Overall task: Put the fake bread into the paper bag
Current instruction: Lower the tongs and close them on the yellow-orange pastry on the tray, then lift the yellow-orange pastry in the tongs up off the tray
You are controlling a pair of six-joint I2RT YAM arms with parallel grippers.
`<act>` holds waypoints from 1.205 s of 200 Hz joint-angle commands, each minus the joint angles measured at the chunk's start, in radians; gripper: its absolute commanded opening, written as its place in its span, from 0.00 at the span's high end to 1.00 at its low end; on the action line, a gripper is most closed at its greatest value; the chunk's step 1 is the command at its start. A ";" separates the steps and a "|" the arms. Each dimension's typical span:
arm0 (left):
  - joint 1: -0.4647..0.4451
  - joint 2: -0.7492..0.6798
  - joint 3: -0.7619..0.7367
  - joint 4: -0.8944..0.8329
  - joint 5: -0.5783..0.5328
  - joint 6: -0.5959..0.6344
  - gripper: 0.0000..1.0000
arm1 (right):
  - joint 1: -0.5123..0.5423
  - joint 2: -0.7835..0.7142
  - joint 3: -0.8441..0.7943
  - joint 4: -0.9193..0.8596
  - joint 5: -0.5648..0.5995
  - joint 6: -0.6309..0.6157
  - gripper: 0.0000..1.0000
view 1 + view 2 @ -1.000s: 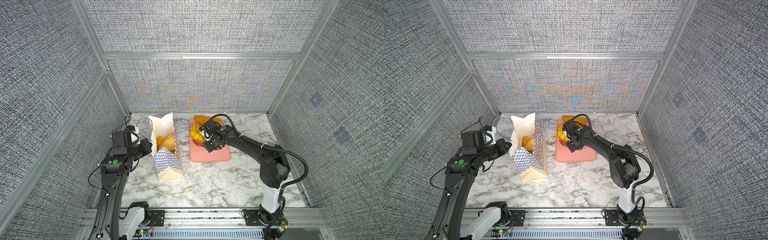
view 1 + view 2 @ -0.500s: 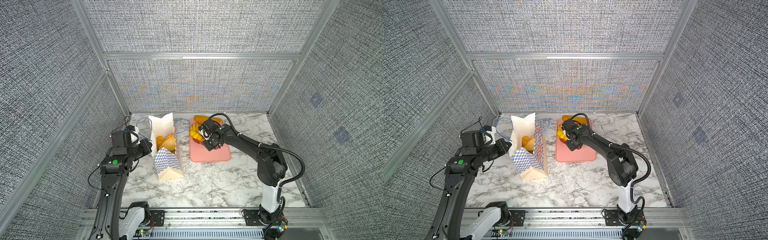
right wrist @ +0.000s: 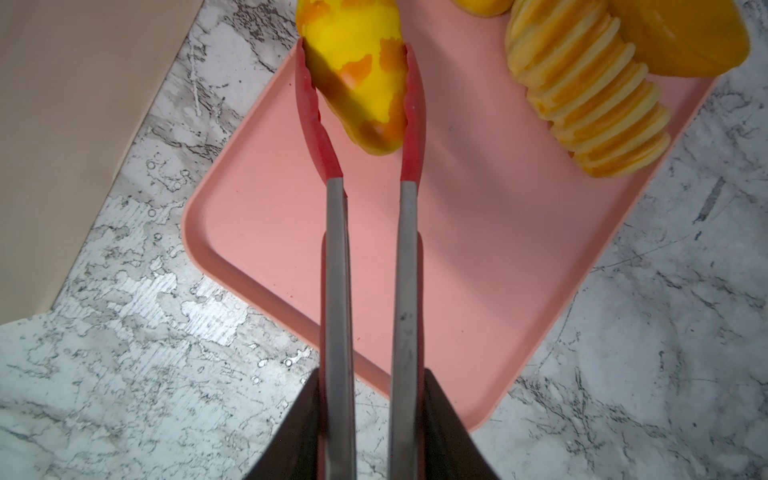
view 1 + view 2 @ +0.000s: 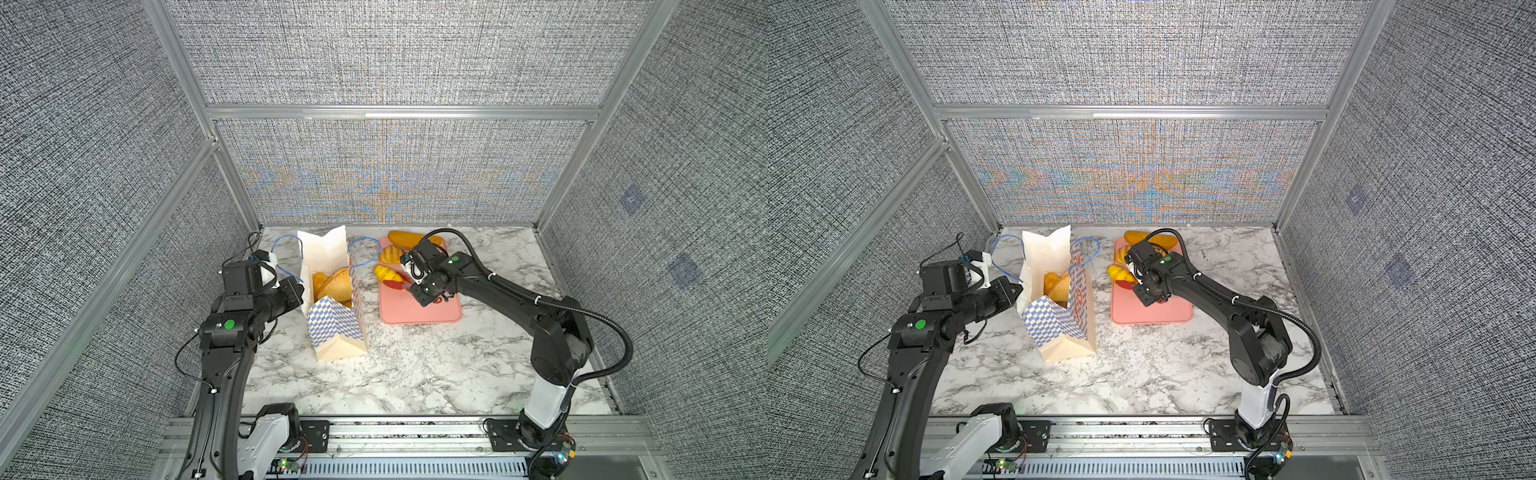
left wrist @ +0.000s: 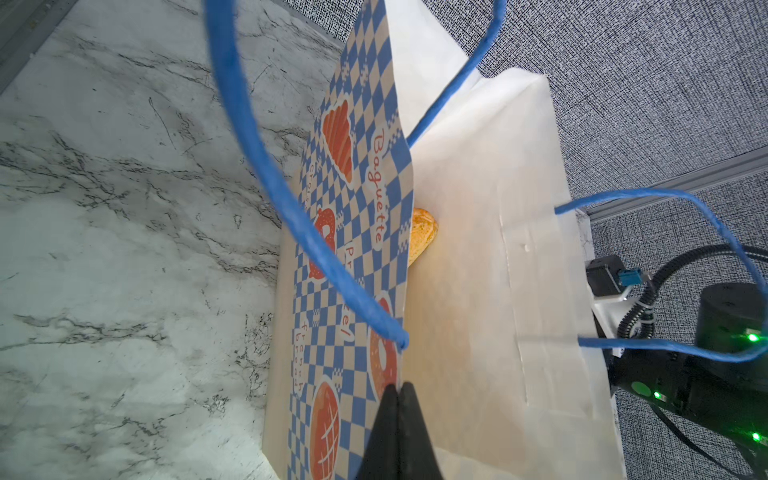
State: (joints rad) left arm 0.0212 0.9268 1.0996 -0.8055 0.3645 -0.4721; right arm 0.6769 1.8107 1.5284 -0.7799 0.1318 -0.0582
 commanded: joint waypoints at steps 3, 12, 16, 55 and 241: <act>0.000 -0.003 0.009 -0.008 -0.012 0.003 0.97 | 0.004 -0.030 -0.025 0.005 0.024 0.022 0.65; -0.001 -0.002 0.011 -0.008 -0.012 0.002 0.97 | 0.004 -0.041 -0.039 0.007 0.029 0.027 0.66; 0.000 -0.002 0.011 -0.008 -0.012 0.001 0.97 | 0.004 -0.049 -0.047 0.007 0.030 0.031 0.66; 0.000 -0.004 0.014 -0.010 -0.012 0.001 0.97 | 0.003 -0.107 -0.103 0.007 0.048 0.069 0.66; 0.000 -0.014 0.015 -0.008 -0.013 0.001 0.87 | -0.030 -0.356 -0.169 -0.054 0.069 0.240 0.67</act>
State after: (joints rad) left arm 0.0212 0.9127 1.1103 -0.8169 0.3473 -0.4747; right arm 0.6510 1.4792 1.3403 -0.8280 0.1852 0.1570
